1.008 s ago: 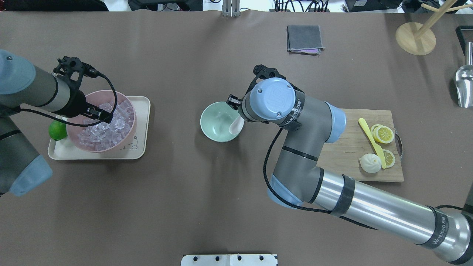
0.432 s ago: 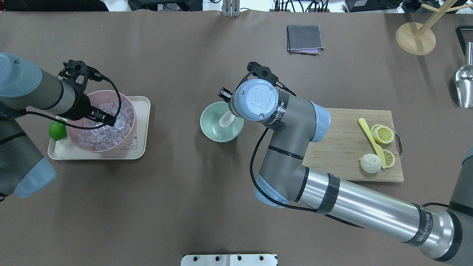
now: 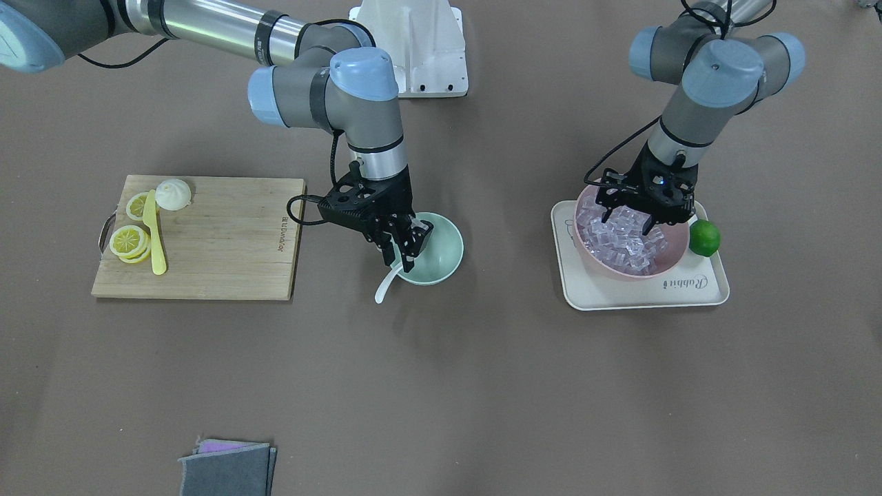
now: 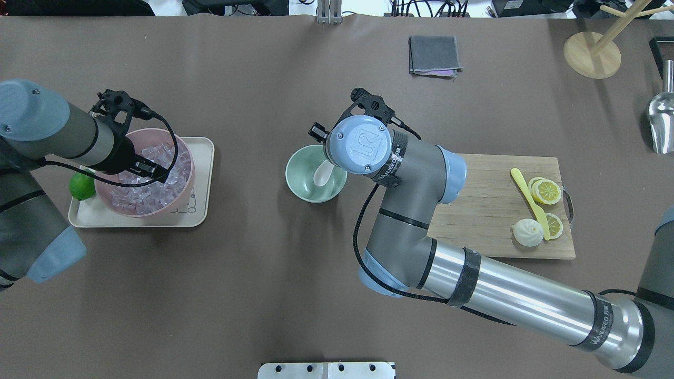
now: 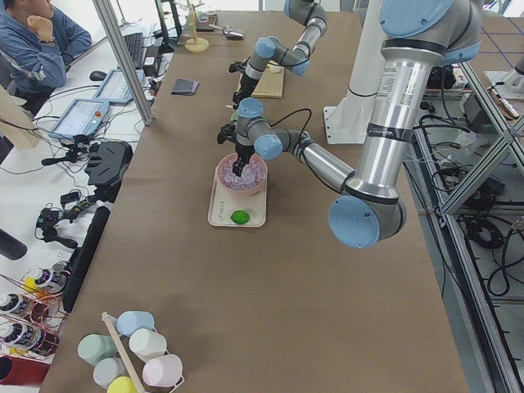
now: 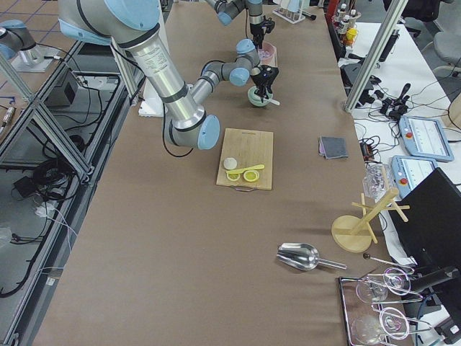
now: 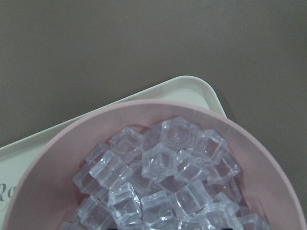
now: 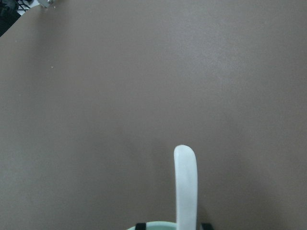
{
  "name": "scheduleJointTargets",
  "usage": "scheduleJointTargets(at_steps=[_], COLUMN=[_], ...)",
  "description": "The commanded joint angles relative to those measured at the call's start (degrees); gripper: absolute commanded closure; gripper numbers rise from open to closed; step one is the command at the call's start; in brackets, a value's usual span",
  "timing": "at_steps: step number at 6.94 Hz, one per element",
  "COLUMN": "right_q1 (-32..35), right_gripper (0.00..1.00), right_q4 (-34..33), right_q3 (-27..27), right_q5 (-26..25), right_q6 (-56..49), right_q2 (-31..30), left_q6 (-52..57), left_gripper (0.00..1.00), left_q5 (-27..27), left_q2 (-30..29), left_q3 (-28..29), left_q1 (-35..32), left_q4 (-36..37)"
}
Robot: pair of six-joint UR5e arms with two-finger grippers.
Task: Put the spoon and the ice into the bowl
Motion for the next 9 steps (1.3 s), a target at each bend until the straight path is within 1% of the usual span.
scheduleJointTargets(at_steps=[1,2,3,4,5,6,7,8,9], right_q1=[0.4,0.9,1.0,1.2,1.6,1.6,3.1,5.6,7.9], right_gripper=[0.0,0.0,0.0,0.0,0.0,0.0,0.0,0.0,0.0], right_q4=[0.1,0.1,0.1,0.1,0.1,-0.2,-0.6,-4.0,-5.9], right_q3=[0.4,0.5,0.6,0.6,0.7,1.4,3.4,9.2,16.8], right_q5=[0.3,0.4,0.5,0.6,1.9,2.1,4.5,8.8,11.1], right_q6=[-0.3,-0.9,-0.9,-1.0,-1.3,-1.5,-2.0,-6.5,-13.2], right_q2=[0.1,0.1,0.1,0.2,0.2,0.1,-0.6,-4.8,-11.4], left_q6=[0.1,0.1,0.1,0.1,0.1,0.1,0.1,-0.9,-4.2], left_gripper=[0.35,0.52,0.84,1.0,1.0,1.0,1.0,1.0,1.0], left_q5=[0.0,0.0,0.0,-0.1,-0.3,-0.8,-1.0,-2.4,-2.9], left_q2=[0.2,0.3,0.4,0.6,0.7,0.8,0.9,-1.8,-8.4], left_q3=[0.4,0.4,0.2,0.0,-0.2,-0.4,-2.6,-3.0,-1.9], left_q1=[0.0,0.0,0.0,-0.1,-0.1,-0.3,-0.6,-0.2,-0.1], left_q4=[0.0,0.0,0.1,0.1,0.2,0.3,0.4,1.1,5.9])
